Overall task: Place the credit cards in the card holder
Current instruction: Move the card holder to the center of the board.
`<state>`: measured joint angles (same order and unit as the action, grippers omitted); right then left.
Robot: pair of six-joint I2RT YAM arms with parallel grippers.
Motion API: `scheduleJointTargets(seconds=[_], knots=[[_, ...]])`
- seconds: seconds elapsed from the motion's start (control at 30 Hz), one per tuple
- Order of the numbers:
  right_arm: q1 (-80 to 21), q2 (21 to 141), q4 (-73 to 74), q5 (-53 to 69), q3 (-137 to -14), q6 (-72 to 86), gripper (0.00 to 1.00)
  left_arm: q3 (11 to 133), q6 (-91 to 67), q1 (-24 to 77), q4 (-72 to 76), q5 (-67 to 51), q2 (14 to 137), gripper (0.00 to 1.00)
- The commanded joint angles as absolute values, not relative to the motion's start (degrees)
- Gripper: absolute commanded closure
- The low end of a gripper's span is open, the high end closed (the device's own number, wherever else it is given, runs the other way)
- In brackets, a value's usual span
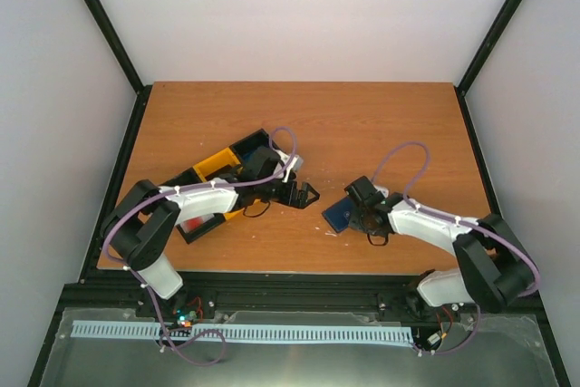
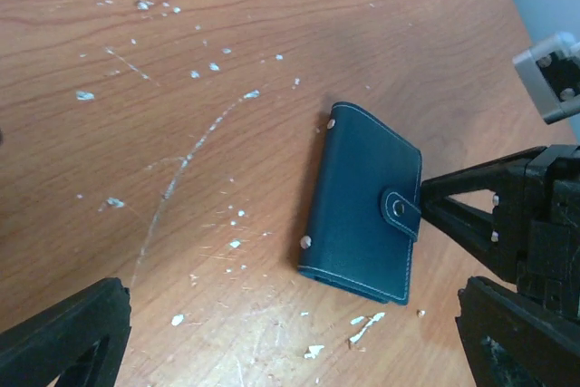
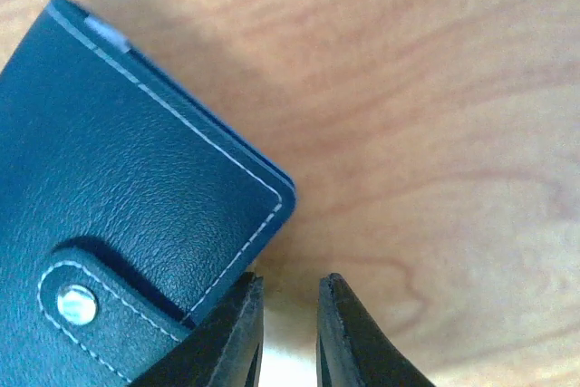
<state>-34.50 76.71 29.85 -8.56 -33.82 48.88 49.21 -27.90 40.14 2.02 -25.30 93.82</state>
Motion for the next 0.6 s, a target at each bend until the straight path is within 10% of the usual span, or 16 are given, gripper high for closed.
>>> scheduleJointTargets(seconds=[0.0, 0.4, 0.57], knots=[[-34.72, 81.45, 26.13, -16.44, -37.29, 47.02, 0.81, 50.69, -27.95, 40.69, 1.94, -21.00, 93.89, 0.00], [-33.75, 84.56, 24.20, -15.25, -44.87, 35.95, 0.51, 49.23, -35.66, 40.69, 7.85, -22.73, 97.45, 0.01], [-34.73, 81.86, 29.61, -12.40, -45.88, 36.34, 0.49, 49.92, -39.60, 40.67, 9.19, -24.55, 100.62, 0.19]])
